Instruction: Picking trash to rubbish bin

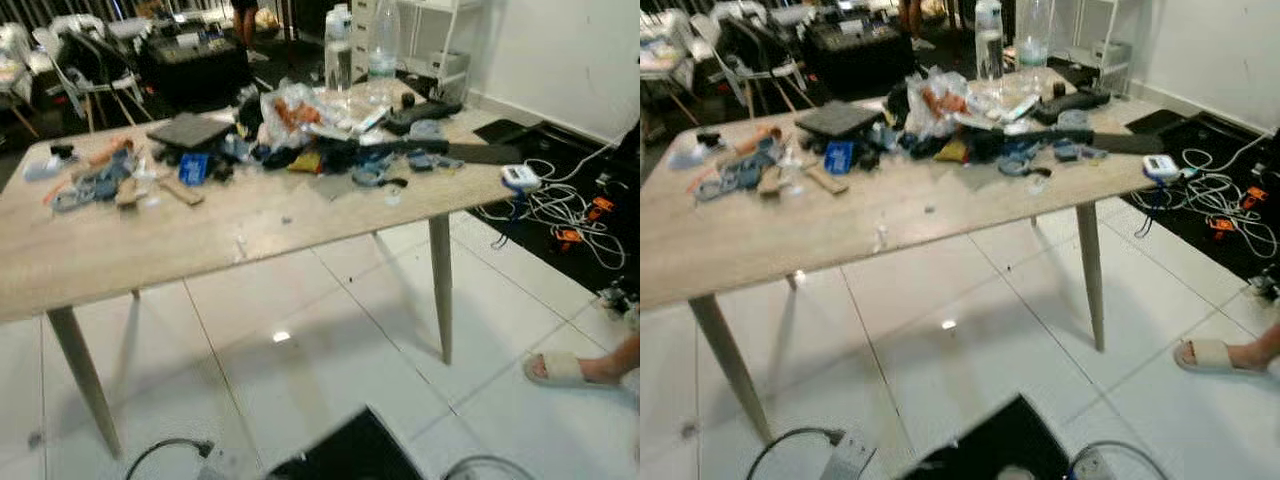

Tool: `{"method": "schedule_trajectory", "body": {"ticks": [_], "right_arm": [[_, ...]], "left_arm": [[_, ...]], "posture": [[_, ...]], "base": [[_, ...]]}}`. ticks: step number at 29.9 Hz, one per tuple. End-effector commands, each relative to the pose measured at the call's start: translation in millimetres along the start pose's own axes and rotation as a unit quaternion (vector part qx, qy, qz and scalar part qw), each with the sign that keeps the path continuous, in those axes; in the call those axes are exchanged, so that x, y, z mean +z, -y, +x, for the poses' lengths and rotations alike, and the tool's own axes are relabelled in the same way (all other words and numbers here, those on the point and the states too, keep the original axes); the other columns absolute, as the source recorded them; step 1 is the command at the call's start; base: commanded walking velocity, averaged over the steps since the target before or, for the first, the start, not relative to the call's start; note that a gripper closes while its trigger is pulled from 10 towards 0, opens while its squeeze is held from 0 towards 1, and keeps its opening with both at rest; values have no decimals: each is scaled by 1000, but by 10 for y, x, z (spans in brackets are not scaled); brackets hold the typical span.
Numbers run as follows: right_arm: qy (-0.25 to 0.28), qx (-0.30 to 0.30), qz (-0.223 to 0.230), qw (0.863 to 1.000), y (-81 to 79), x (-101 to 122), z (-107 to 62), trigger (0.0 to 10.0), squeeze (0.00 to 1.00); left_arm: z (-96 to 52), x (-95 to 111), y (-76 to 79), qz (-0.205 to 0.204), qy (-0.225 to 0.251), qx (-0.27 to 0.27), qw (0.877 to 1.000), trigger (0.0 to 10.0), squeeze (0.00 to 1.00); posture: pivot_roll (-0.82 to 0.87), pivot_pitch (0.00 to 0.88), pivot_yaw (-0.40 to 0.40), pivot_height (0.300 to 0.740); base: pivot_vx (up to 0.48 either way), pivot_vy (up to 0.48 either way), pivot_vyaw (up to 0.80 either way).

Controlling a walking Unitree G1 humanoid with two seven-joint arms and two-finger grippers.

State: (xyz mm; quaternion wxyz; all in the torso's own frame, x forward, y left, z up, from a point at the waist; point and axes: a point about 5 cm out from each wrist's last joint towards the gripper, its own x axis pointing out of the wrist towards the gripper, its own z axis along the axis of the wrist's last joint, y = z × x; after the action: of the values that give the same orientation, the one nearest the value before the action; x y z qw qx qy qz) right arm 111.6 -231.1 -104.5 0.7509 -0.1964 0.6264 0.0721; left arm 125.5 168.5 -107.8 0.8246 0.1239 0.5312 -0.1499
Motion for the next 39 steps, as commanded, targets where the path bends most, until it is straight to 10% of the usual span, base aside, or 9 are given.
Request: {"method": "schedule_trajectory", "body": {"ticks": [1,25,39], "right_arm": [[6,4,-3,1000,-26,42,1,10000,0],[7,-11,0,1000,86,11,-9,10000,0],[2,-14,-6,1000,86,37,-10,10000,0]], "left_arm": [[-7,-69,12,-8,-15,-1,1000,10000,0],[-11,-61,-21,-11,-12,3,1000,10000,0],[-10,-58,-25,-10,-11,7,1000,10000,0]], "posture": [[-152,46,61,740],[-151,42,71,740],[-144,44,69,740]], "base": [[-345,0,0],[-347,0,0],[-34,0,-728]]}}
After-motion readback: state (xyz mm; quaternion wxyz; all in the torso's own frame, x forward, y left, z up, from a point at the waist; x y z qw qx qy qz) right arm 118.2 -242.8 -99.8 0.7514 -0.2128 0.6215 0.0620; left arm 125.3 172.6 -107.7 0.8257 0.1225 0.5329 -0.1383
